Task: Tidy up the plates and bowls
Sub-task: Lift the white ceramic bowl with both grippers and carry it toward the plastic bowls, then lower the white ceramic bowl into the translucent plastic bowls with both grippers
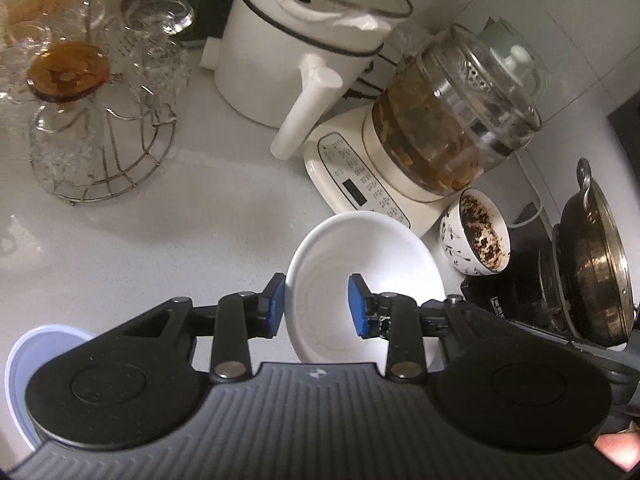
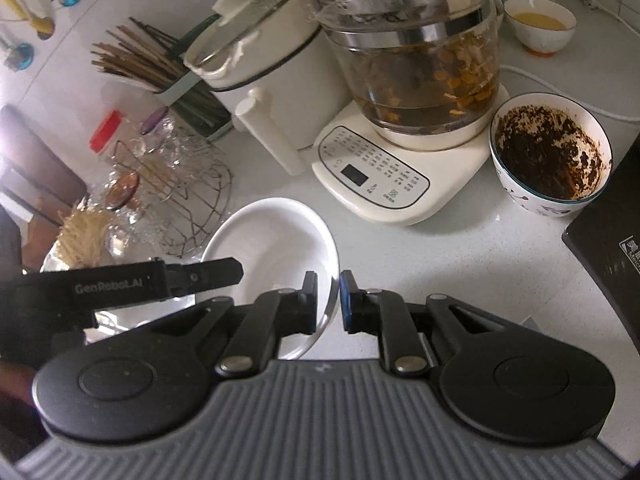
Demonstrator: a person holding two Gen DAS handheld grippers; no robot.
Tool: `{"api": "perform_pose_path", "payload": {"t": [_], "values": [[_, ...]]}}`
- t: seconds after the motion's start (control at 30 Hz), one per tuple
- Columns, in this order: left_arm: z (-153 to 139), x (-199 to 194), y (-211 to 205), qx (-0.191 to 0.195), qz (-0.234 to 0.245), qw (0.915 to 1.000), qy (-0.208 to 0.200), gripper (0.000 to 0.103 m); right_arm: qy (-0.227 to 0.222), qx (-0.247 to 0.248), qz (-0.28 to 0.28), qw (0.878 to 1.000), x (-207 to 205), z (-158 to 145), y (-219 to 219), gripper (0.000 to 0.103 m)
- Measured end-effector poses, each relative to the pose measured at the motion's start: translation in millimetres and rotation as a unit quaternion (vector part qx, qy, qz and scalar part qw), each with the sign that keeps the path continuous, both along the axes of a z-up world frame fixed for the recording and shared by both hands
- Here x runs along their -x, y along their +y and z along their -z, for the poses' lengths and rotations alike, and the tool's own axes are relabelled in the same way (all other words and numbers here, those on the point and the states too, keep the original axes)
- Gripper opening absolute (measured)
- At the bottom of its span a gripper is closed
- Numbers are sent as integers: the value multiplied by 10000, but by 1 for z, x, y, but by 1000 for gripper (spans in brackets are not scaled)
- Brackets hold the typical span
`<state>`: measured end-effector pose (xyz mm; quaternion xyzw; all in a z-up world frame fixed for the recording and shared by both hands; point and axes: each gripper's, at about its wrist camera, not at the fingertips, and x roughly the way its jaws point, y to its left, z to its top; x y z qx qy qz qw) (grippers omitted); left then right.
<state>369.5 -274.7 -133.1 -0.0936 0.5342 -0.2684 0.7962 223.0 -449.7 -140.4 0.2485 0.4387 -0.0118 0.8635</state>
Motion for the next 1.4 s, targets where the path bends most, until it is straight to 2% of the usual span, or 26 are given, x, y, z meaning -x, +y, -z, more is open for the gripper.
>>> {"api": "perform_pose_path", "payload": {"t": [0.4, 0.57, 0.8, 1.03, 1.13, 1.4], "values": [[-6, 34, 35, -62, -668, 9977, -48, 37, -188, 123, -749, 9969, 2, -15, 24, 15], [-14, 48, 54, -71, -900, 9958, -157, 37, -276, 28, -939, 9952, 6, -21, 35, 15], [-14, 62, 85, -122, -1193, 9928, -50, 37, -338, -19, -1239, 9917, 2, -24, 62, 15], [-24, 68, 118, -149, -1213, 9923, -174, 38, -564, -60, -1197, 9912, 2, -39, 91, 15], [-31, 73, 131, -175, -1224, 9920, -250, 46, -710, 4, -1317, 9887, 4, -47, 107, 15], [-32, 75, 165, -21, -1504, 9885, -180, 47, -666, 57, -1543, 9858, -4, -49, 134, 16]]}}
